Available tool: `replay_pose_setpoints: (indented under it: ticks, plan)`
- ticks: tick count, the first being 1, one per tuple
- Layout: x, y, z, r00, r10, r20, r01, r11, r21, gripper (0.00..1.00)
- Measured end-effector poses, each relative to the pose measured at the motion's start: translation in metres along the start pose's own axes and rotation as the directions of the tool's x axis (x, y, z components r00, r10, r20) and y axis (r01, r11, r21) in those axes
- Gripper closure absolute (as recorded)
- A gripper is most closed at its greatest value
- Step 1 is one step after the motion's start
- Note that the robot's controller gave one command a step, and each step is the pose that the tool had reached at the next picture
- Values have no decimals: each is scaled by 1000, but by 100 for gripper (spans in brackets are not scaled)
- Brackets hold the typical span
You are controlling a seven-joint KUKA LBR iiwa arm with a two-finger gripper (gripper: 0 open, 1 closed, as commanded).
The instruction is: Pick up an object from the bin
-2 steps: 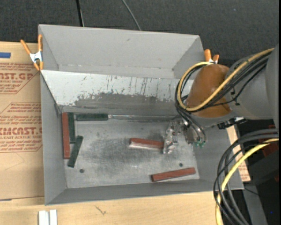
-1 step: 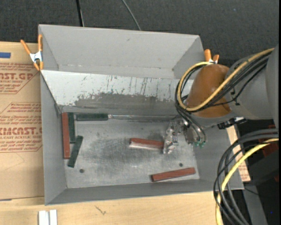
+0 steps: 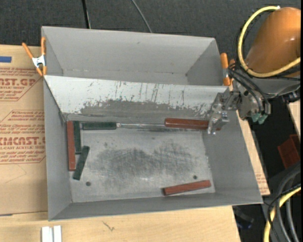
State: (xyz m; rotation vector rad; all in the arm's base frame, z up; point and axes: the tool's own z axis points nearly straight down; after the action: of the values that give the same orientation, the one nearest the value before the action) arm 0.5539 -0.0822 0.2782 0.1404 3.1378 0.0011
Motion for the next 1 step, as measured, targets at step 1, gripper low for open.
replay_pose_setpoints:
  ticks: [1]
  plan:
    - [-2,-1,-11,1000,2,11,-2,1000,1,100]
